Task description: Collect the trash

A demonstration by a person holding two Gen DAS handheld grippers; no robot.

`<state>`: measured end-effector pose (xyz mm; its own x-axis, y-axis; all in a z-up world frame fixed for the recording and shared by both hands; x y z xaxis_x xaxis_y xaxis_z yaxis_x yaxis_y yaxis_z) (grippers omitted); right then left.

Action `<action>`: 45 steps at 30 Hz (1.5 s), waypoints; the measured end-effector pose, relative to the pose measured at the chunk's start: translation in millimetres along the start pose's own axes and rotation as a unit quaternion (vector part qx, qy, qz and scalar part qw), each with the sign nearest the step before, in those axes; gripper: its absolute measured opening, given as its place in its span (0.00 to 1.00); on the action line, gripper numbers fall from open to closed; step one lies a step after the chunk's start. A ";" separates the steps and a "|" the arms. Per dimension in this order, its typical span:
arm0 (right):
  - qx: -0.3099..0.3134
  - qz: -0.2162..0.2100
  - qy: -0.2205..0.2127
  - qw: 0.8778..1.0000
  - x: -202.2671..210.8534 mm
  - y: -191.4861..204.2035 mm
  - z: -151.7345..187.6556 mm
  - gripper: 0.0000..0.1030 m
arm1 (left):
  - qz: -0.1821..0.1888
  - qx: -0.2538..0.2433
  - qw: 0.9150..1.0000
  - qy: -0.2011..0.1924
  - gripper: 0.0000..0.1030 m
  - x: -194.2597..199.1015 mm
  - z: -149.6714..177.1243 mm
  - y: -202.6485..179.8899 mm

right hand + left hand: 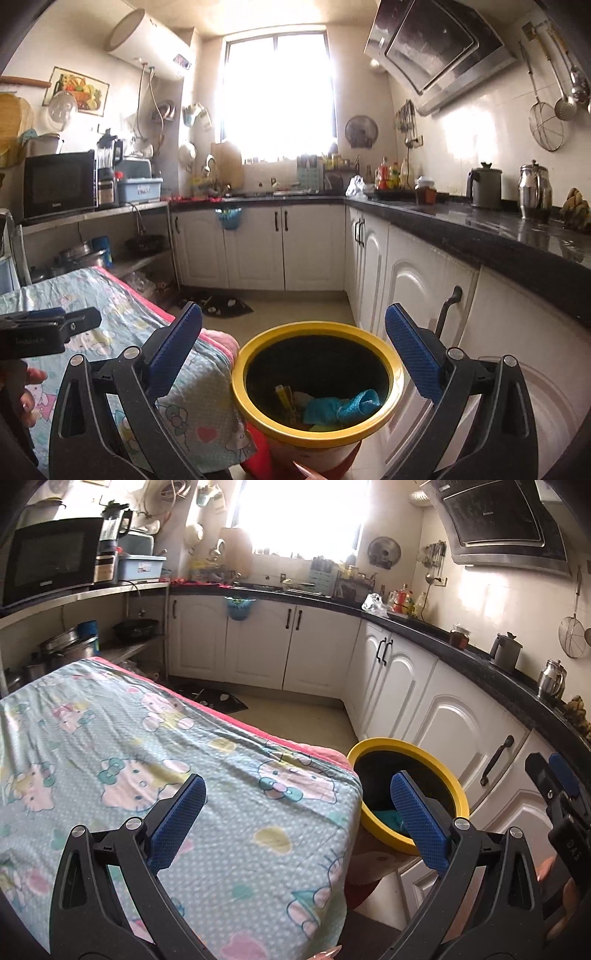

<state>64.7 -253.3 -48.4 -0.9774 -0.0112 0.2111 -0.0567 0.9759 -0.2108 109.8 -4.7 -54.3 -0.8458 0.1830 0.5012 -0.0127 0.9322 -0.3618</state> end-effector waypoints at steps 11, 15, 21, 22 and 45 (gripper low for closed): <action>-0.007 0.012 -0.006 1.000 10.2 -2.0 1.1 0.94 | -0.004 -0.009 1.000 -0.024 0.90 17.5 3.2 -0.4; -0.003 0.011 -0.004 1.000 10.1 0.1 2.3 0.94 | -0.007 -0.006 1.000 -0.029 0.90 18.5 3.5 0.2; 0.000 0.007 -0.003 1.000 10.5 4.3 2.6 0.94 | -0.009 -0.008 0.999 -0.032 0.90 19.7 2.5 -0.1; 0.000 0.006 -0.004 1.000 10.6 4.8 2.2 0.94 | -0.011 -0.009 0.999 -0.032 0.90 19.5 2.6 -0.3; -0.001 0.006 -0.004 1.000 9.2 4.3 2.1 0.94 | -0.017 -0.015 0.999 -0.034 0.90 20.9 1.0 2.6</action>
<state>55.1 -249.7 -49.4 -0.9796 -0.0014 0.2008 -0.0447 0.9764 -0.2112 91.6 1.2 -45.6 -0.8795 0.1313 0.4574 -0.0258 0.9466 -0.3213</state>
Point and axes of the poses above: each gripper's, at about its wrist camera, not at the fingertips, and x roughly against the way its jaws point, y to its left, z to its underside, the point moved 3 cm from there along -x, roughly the way its jaws point, and after that the axes turned 14 degrees about x, right-handed, at the moved point
